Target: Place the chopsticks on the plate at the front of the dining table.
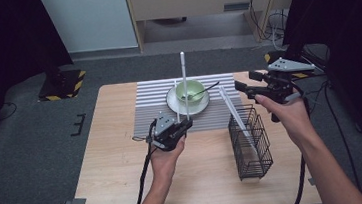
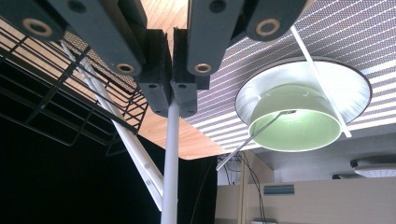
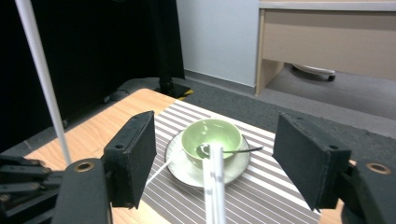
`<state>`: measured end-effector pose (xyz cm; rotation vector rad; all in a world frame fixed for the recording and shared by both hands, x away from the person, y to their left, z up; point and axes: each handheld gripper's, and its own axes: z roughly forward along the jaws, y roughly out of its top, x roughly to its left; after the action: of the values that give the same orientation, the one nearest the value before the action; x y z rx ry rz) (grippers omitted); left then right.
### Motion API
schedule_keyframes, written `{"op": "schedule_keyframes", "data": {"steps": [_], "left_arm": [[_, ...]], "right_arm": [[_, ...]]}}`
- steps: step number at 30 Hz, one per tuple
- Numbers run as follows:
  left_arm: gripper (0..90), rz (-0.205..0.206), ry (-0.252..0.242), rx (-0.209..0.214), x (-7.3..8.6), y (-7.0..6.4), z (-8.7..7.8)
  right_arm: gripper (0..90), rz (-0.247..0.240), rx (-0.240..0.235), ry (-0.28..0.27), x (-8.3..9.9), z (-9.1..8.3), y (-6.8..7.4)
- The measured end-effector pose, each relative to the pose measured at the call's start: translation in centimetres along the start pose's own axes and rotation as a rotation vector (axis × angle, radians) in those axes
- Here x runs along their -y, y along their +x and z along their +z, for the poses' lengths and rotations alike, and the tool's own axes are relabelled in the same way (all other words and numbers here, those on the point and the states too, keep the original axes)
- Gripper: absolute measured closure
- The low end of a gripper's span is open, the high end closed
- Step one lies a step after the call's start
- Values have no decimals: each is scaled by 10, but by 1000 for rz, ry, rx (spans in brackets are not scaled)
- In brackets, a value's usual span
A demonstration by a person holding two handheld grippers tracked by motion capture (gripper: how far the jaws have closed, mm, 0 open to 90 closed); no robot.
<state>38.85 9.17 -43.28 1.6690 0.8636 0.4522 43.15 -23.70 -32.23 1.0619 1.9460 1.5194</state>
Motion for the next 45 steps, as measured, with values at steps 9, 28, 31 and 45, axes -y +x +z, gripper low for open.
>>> {"op": "schedule_keyframes", "data": {"steps": [9, 28, 31, 45], "left_arm": [[866, -4, -6, -20, 2, 7, 0], [866, -33, -27, -85, 1, 19, 2], [866, -34, -24, -92, 1, 21, 2], [866, -47, -29, -126, 2, 30, 0]], "right_arm": [[254, 30, 57, 15, 21, -7, -22], [149, 136, 197, 9, 70, -14, -63], [141, 152, 235, 9, 78, -15, -69], [159, 237, 329, 78, 136, -18, -96]]}}
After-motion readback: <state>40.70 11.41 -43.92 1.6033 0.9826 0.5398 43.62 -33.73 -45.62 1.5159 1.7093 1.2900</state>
